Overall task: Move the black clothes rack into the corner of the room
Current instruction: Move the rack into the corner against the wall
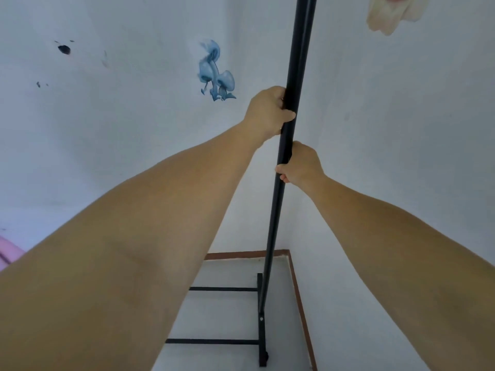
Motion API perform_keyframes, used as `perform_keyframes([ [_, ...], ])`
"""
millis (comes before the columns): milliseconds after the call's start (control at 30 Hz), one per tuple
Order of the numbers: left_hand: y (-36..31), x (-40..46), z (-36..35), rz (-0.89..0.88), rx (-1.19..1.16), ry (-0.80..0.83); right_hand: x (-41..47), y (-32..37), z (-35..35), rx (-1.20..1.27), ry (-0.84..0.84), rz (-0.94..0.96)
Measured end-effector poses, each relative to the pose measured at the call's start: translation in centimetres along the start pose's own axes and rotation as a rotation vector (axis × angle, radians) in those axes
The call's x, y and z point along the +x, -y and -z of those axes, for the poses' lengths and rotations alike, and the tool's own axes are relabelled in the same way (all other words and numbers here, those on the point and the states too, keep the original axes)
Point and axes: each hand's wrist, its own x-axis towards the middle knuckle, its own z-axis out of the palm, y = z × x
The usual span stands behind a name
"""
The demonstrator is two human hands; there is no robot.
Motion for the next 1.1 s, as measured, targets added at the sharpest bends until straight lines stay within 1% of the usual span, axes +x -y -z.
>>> perform_keyframes([
  [200, 0.5, 3.8, -1.1, 0.006, 0.028, -0.033, 4.1, -1.1, 0.7, -0.025, 0.007, 0.028],
  [333, 0.6, 6.0, -1.9, 0.000, 0.039, -0.033, 6.1, -1.8, 1.4, -0.019, -0.002, 0.013],
  [567, 0.3, 9.4, -3.7, -0.041, 0.070, 0.032, 8.8, -3.0, 3.1, -0.035, -0.039, -0.045],
  [767, 0.3, 11.7, -3.9, -0.042, 0.081, 0.045, 11.0, -3.3, 3.4, -0.043, -0.061, -0.051],
  [967, 1.0, 12.6, -3.9, -0.057, 0.101, 0.022, 12.3, -3.1, 3.2, -0.032, -0.011, -0.082],
  [1100, 0.7, 12.4, -4.0, -0.043, 0.122, 0.028, 12.4, -2.9, 3.6, -0.078, 0.031, -0.102],
])
